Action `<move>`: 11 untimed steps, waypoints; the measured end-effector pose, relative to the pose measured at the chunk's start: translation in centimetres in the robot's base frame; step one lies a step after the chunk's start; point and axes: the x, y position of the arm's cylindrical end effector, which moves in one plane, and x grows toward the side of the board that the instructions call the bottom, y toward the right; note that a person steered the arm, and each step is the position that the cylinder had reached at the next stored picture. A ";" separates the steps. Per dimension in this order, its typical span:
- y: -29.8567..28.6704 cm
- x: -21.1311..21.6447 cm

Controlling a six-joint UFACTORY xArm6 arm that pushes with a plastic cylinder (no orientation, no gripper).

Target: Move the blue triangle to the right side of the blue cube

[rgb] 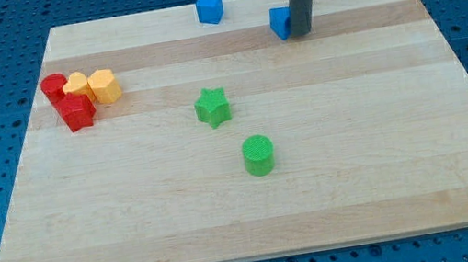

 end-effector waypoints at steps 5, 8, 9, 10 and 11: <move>-7.4 -2.4; -8.8 -3.1; -8.8 -3.9; -8.3 -3.5; -4.4 0.0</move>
